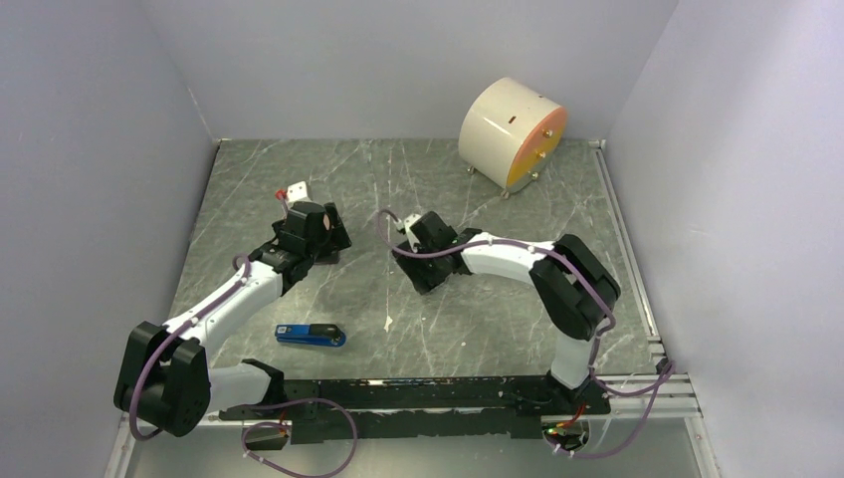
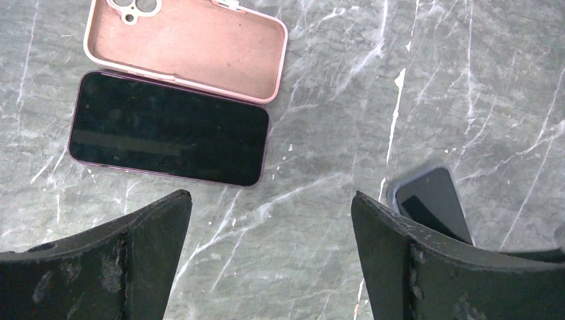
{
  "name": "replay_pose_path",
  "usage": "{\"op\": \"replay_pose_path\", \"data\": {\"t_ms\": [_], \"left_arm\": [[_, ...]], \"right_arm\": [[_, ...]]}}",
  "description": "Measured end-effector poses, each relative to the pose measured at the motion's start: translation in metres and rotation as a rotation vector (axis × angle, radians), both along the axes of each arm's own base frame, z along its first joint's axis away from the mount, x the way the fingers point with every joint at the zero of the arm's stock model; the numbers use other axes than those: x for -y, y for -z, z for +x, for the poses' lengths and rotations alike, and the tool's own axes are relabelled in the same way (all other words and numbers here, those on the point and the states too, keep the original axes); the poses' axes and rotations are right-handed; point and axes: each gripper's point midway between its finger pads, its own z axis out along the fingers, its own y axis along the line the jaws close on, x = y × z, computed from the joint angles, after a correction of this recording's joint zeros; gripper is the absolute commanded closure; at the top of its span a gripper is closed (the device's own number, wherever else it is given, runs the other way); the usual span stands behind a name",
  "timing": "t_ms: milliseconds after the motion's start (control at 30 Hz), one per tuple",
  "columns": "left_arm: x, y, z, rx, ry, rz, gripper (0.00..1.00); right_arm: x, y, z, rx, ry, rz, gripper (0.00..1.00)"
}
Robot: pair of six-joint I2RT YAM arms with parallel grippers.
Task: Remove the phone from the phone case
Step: Pick up the phone at the center of the board.
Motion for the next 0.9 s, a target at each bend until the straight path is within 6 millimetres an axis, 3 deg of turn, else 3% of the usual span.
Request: {"op": "replay_pose_path", "data": {"t_ms": [200,400,700,900], "left_arm": [[0.000,-0.002,0.000,0.005,0.000,-0.002,0.06],[-0.001,-0.011,-0.001,0.032,-0.003,-0.012,0.05],[-0.001,-0.015,-0.001,0.043,-0.009,-0.025,0.05],[0.000,-0.012,-0.002,0.041,-0.007,-0.032,0.05]], "right_arm": [[0.010,0.000,-0.041,-0.088,-0.022,-0.051,0.18],[0.016,0.002,-0.052,-0.141,-0.025,-0.076,0.01],[-0.008,0.003,-0.024,-0.111,-0.047,-0.086,0.04],[-0.010,0.003,-0.022,-0.108,-0.047,-0.086,0.25]]}}
